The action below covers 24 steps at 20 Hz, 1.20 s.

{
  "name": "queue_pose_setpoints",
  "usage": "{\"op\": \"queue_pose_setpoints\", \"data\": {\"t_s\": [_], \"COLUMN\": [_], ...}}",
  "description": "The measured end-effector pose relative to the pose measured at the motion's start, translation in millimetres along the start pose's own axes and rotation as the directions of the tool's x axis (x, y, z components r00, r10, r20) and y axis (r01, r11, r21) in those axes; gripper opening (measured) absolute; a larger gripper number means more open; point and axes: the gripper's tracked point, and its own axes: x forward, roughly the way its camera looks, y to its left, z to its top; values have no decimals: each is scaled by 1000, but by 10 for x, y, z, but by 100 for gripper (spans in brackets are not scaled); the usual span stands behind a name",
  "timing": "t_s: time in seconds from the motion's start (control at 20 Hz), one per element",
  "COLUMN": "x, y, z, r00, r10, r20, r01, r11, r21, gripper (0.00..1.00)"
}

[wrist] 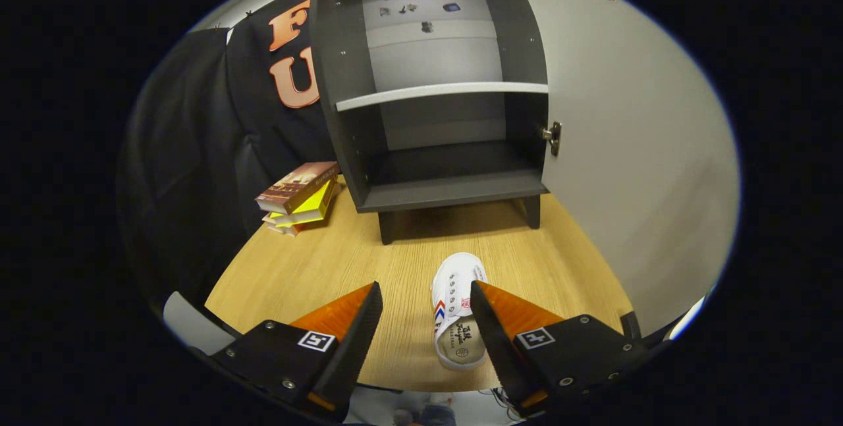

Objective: Open the shoe cabinet door, grab the shoes and put them into the shoe cabinet, then close the shoe cabinet door.

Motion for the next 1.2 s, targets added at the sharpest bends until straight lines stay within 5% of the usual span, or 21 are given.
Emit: {"op": "queue_pose_setpoints", "data": {"t_s": [0.7,0.8,1.05,1.2], "x": [617,686,765,763], "y": [-112,-90,-81,-102], "z": [-908,-940,-1079,-1081], "r00": [968,965,950,950], "r10": [42,48,52,41], "r20": [-247,-257,-308,-310], "r01": [-25,-29,-22,-12], "r11": [997,997,995,995], "r21": [71,76,99,97], "gripper": [84,76,17,1]}}
